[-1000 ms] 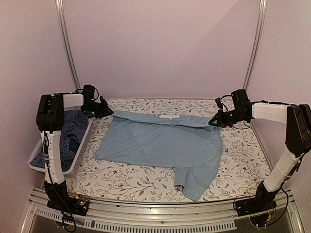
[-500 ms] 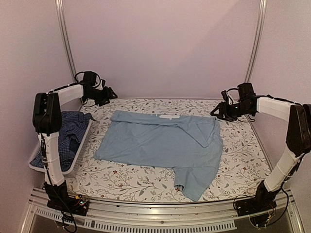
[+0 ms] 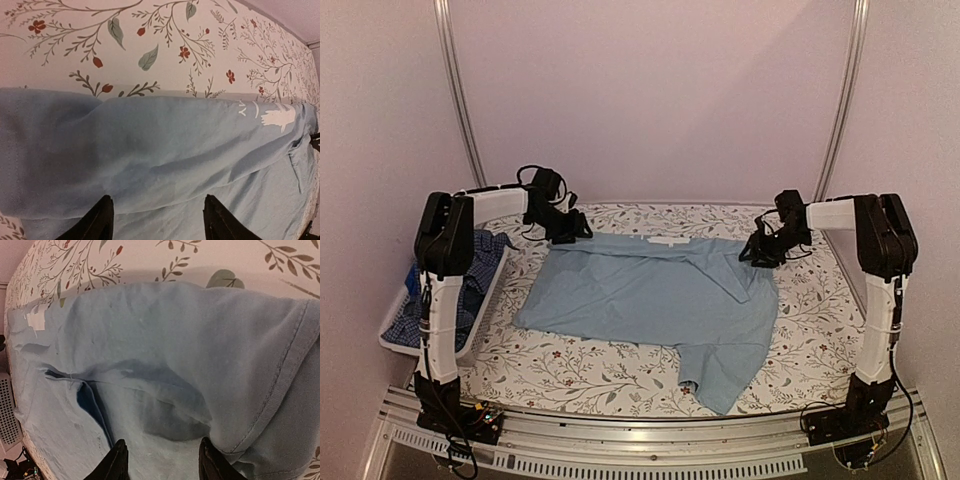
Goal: Fold and stack the mixed laundry pile
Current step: Pick up the 1/3-folded T-shirt from the center of the board.
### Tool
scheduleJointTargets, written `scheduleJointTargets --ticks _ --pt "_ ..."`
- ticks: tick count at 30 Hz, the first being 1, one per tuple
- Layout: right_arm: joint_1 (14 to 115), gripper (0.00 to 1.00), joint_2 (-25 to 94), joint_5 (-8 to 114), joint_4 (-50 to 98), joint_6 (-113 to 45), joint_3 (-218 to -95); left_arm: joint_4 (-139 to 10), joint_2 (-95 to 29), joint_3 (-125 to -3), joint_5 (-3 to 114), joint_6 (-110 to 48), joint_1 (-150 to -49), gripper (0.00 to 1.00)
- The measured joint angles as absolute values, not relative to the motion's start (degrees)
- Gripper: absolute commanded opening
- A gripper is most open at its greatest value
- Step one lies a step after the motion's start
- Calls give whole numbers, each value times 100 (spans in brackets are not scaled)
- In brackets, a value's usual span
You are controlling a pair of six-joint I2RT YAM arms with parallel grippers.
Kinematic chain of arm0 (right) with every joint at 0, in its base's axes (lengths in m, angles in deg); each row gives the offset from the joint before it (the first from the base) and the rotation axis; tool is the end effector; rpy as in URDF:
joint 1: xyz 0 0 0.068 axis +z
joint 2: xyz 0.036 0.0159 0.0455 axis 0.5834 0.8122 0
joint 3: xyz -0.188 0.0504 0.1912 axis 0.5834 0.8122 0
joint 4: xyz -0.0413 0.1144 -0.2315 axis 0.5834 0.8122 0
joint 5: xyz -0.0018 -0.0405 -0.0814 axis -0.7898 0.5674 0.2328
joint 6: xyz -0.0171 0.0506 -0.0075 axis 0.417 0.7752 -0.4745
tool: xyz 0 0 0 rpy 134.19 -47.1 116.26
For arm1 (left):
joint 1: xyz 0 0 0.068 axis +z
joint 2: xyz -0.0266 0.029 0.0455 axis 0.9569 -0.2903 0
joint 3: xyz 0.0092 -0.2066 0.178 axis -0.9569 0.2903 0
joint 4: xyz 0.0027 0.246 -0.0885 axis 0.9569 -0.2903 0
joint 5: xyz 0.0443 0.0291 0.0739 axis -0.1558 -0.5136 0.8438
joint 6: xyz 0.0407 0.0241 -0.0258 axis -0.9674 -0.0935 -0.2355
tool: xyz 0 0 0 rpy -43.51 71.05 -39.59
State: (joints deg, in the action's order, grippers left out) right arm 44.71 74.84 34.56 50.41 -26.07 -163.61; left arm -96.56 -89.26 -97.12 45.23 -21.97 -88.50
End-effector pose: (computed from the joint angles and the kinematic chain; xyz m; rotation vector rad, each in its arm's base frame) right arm 0.4230 0.0832 0.1379 0.0003 2.7215 0.7442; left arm 0.4804 -0.1440 0.1659 0.0007 2.6099 -0.6560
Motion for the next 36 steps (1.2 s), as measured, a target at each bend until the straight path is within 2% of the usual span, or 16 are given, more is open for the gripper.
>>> scheduleJointTargets --ticks 7,13,15,17,20,22,26,30,33,36 --pt "4265 47 8139 3856 5400 -2596 -17428 -9772 -8922 -9251 4527 -2306 -8938 67" --pt "3979 49 9287 4251 6112 -2732 -19502 -9794 -8658 -8916 4497 -2422 -9069 69" --pt "3892 52 9835 4221 6346 -2811 -20521 -9796 -8535 -8811 4518 -2492 -9145 69" --pt "3844 56 10012 4107 6405 -2850 -20855 -9792 -8358 -8650 4510 -2588 -9241 69" --pt "3804 67 9656 3880 6357 -2905 -20223 -9717 -8008 -8368 4494 -2842 -9453 72" --pt "3785 68 8994 3782 6272 -2911 -19161 -9626 -7737 -8202 4499 -3089 -9690 73" --pt "3667 64 7307 3720 6217 -2837 -17277 -9348 -7460 -8195 4488 -3498 -10409 70" --pt "3389 59 5726 3604 6001 -2774 -15861 -9223 -7534 -8241 4582 -3592 -11141 62" --pt "3234 56 5097 3465 5795 -2741 -15000 -9232 -7692 -8202 4601 -3395 -11421 57" --pt "3249 53 4964 3298 5682 -2704 -14396 -9234 -7777 -8014 4713 -3168 -11414 52"
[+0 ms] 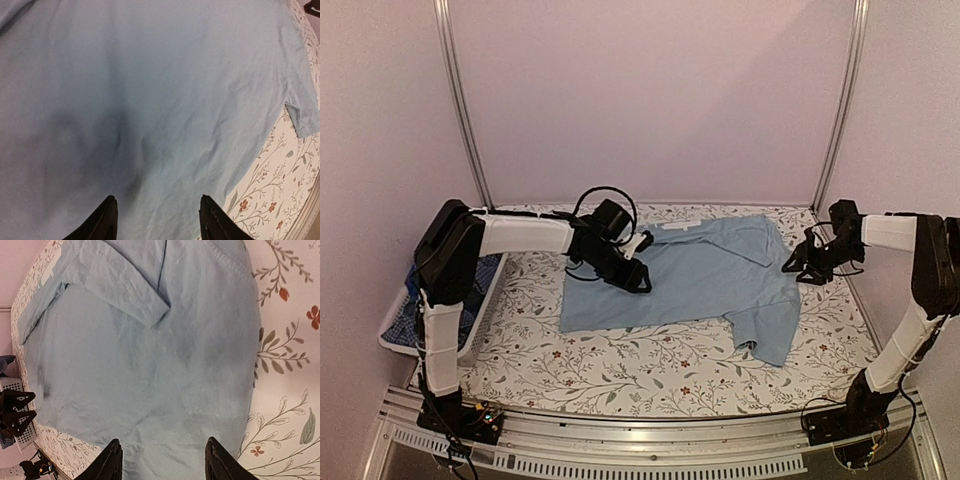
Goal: Fold and stack the mixed laundry pile
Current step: Pick up the 1/3-folded T-shirt from the center of the board.
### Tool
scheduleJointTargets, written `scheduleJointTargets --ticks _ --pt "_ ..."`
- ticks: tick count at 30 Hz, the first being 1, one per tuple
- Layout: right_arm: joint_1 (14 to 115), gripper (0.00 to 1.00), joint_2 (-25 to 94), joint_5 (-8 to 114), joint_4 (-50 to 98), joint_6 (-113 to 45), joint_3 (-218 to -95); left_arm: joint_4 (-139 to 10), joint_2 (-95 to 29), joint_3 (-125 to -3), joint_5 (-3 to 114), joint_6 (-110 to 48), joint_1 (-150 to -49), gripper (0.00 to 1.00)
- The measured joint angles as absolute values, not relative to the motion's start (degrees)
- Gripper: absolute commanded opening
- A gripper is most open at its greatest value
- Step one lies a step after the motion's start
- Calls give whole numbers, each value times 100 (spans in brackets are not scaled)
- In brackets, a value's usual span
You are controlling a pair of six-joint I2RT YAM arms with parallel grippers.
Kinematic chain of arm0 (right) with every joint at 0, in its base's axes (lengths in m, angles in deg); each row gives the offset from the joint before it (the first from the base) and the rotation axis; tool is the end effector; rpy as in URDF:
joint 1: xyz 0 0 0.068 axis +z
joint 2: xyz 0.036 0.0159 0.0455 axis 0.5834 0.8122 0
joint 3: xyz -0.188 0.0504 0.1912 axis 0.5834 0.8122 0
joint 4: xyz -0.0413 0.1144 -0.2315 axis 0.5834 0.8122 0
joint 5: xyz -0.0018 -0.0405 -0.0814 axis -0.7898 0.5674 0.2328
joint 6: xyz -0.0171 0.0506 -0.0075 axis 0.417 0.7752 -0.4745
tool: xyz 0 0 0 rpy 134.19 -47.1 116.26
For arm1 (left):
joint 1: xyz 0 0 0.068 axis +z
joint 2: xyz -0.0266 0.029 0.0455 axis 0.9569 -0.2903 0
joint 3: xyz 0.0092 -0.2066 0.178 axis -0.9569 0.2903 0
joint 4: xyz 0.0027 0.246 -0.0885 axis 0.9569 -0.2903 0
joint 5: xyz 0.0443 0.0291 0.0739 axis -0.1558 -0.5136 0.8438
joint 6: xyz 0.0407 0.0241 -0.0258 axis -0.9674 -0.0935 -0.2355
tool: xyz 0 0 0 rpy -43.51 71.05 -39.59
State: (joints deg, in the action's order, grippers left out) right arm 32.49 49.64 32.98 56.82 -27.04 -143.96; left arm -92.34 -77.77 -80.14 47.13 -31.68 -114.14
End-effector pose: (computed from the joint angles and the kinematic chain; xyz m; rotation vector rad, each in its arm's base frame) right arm 0.3296 -0.0017 0.1971 0.2603 2.6750 0.7154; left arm 0.3330 -0.3034 0.1720 0.7958 2.5561 -0.6993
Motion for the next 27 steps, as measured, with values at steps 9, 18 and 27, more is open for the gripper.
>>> scheduleJointTargets --ticks 9,18,27 --pt "3916 45 5023 2982 5258 -2616 -13478 -9274 -7764 -7271 5172 -2910 -11307 40" --pt "4012 46 4723 2868 5100 -2358 -12611 -9084 -7235 -6481 5419 -3052 -10763 46" --pt "4003 50 3482 2892 5741 -2037 -12506 -9283 -6481 -6033 5397 -3023 -10509 65"
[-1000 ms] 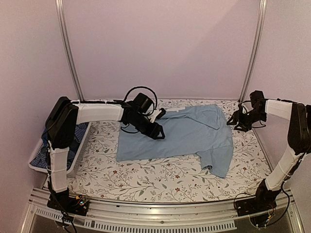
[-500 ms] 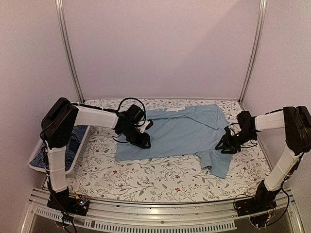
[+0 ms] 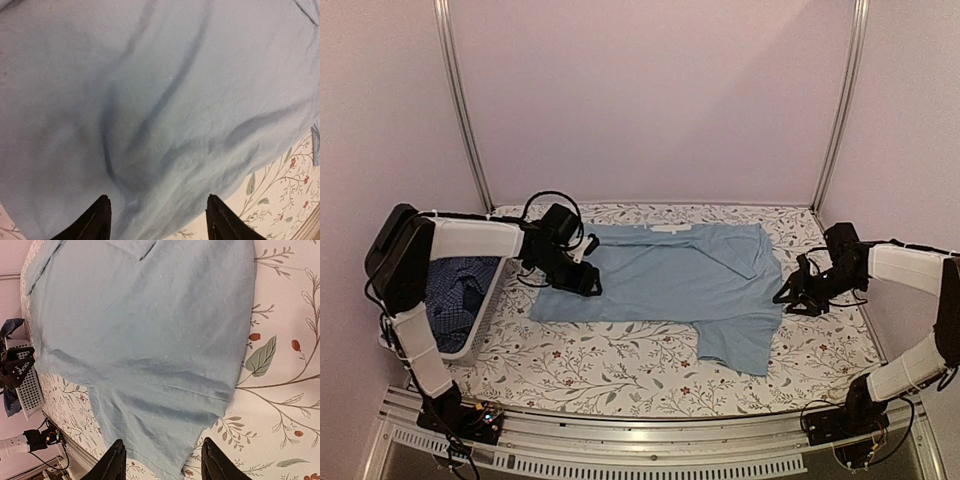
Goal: Fold and stack the mixed laundry pile
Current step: Pick up the 1/3-folded T-shirt from the center of the board.
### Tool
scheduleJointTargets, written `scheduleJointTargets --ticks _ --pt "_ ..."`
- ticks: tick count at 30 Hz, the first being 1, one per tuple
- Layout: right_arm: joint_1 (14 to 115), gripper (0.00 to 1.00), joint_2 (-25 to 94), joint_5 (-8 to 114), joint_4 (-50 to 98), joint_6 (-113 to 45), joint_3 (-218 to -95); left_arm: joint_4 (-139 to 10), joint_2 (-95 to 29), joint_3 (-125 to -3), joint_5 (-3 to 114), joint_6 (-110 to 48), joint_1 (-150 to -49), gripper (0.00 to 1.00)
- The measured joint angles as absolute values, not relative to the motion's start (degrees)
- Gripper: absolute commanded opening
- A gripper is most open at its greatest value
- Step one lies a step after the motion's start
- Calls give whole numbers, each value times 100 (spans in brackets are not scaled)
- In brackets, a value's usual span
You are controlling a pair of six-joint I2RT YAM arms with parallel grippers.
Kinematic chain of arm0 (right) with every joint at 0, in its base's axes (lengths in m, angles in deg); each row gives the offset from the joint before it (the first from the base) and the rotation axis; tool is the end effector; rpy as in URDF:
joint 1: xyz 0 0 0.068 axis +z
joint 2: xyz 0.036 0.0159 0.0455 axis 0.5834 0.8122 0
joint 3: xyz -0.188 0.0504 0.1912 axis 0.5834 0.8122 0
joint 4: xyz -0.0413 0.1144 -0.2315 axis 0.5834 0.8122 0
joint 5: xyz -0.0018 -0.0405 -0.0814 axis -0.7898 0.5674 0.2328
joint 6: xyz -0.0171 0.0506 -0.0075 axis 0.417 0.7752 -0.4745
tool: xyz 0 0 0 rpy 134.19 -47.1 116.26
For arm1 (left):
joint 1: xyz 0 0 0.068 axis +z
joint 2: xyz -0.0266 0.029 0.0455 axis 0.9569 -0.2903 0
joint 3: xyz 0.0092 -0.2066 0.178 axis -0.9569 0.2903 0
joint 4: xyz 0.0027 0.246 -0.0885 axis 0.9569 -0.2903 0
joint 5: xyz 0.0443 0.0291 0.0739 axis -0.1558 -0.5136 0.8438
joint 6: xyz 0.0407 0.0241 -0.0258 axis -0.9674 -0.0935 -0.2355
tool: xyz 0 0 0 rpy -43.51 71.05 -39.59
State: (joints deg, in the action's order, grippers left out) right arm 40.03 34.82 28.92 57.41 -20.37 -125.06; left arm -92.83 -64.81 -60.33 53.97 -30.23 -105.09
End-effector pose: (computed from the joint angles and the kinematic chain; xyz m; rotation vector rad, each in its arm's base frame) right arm 0.2440 0.0375 0.1768 0.2617 2.7939 0.8850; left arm 0.3131 -0.2027 0.1604 0.5132 2.7180 -0.4588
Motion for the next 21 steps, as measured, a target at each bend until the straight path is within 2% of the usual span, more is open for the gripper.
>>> scheduleJointTargets --ticks 7,17,21 --pt "4075 49 2776 2759 6003 -1635 -11743 -9245 -5156 -5327 5384 -2153 -10509 65" --pt "5022 48 2645 2711 5990 -1080 -11041 -9453 -4533 -4235 5657 -591 -10435 62" --pt "5197 41 3060 2582 5688 -962 -11078 -9661 -4396 -4127 5828 -42 -10247 58"
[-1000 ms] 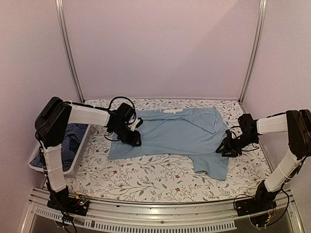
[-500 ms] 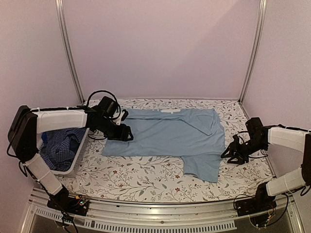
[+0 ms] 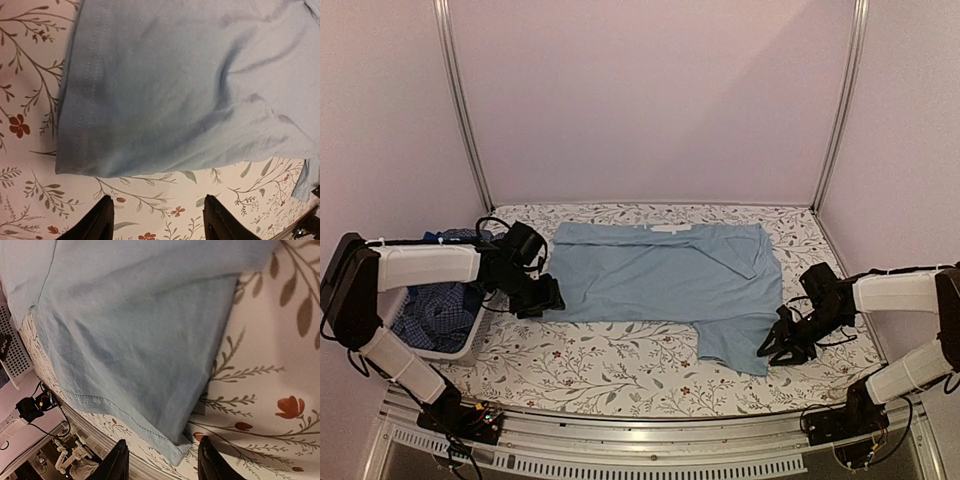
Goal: Fold and stack the mixed laundry pile
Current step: Pick up the 1/3-folded T-shirt from the center of the board.
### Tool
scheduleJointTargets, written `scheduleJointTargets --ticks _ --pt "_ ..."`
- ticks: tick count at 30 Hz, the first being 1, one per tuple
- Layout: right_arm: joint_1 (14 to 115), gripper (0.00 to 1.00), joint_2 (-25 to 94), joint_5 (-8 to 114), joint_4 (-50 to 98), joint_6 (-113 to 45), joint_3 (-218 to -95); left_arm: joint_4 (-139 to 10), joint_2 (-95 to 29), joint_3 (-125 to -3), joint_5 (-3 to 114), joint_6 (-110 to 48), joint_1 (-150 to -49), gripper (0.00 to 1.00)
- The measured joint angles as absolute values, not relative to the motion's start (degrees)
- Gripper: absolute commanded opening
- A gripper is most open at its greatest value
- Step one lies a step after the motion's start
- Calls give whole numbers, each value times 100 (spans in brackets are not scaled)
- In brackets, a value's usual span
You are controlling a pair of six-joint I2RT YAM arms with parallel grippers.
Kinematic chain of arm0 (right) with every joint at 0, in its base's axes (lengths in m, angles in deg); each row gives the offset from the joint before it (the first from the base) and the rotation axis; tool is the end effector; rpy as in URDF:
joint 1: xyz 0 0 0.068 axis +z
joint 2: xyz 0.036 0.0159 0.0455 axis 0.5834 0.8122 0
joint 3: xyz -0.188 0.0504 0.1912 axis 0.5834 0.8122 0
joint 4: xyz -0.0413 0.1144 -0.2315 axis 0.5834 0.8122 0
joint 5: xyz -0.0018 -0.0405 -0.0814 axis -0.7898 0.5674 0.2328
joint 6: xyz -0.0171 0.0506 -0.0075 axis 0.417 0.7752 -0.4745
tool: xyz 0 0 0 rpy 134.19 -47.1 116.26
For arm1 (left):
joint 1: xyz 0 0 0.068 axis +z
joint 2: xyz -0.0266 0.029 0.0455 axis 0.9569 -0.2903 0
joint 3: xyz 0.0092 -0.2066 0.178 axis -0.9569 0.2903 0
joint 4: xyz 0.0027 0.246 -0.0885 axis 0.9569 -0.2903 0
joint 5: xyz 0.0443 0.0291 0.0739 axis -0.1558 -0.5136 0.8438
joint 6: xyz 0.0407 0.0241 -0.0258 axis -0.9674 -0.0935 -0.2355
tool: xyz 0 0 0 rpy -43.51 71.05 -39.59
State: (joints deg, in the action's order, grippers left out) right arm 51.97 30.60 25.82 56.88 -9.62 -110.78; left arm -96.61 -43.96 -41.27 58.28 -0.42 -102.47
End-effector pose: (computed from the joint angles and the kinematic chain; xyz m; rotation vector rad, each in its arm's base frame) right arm 0.1759 0.0727 0.1308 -0.3030 -2.8859 -0.9371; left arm 0.2406 -0.1394 0.1770 -0.2994 2.8213 -0.4558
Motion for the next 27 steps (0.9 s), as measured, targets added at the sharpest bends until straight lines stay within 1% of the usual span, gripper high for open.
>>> scheduleJointTargets --ticks 1,3,4,5,6,11,15,21,24,26,27 --pt "5245 37 3149 2547 5612 -940 -11113 -9704 -4382 -4127 5876 74 -10188 57" --pt "5315 24 3313 2450 5437 -896 -11140 -9816 -4358 -4127 5963 314 -10057 54" --pt "5330 12 3359 2415 5376 -916 -11140 -9877 -4356 -4127 6009 426 -9989 53" --pt "5347 3 3410 2415 5326 -872 -11133 -9938 -4356 -4127 6059 526 -9923 53" --pt "5354 0 3444 2415 5295 -889 -11124 -9997 -4356 -4127 6114 620 -9869 52" --pt "5369 0 3407 2533 5345 -857 -11103 -10260 -4363 -4136 6400 904 -9784 47" --pt "5369 0 2898 2586 5479 -793 -11107 -10406 -4570 -4224 6593 992 -9724 46" --pt "5369 0 2415 2603 5627 -721 -11159 -10332 -4988 -4232 6593 1040 -9659 36" --pt "5369 0 2349 2617 5715 -712 -11159 -10240 -5117 -4232 6590 1044 -9657 26" --pt "5369 0 2306 2617 5763 -712 -11159 -10196 -5154 -4232 6593 1044 -9650 14" --pt "5369 0 2271 2617 5798 -712 -11159 -10176 -5171 -4232 6590 1029 -9646 6"
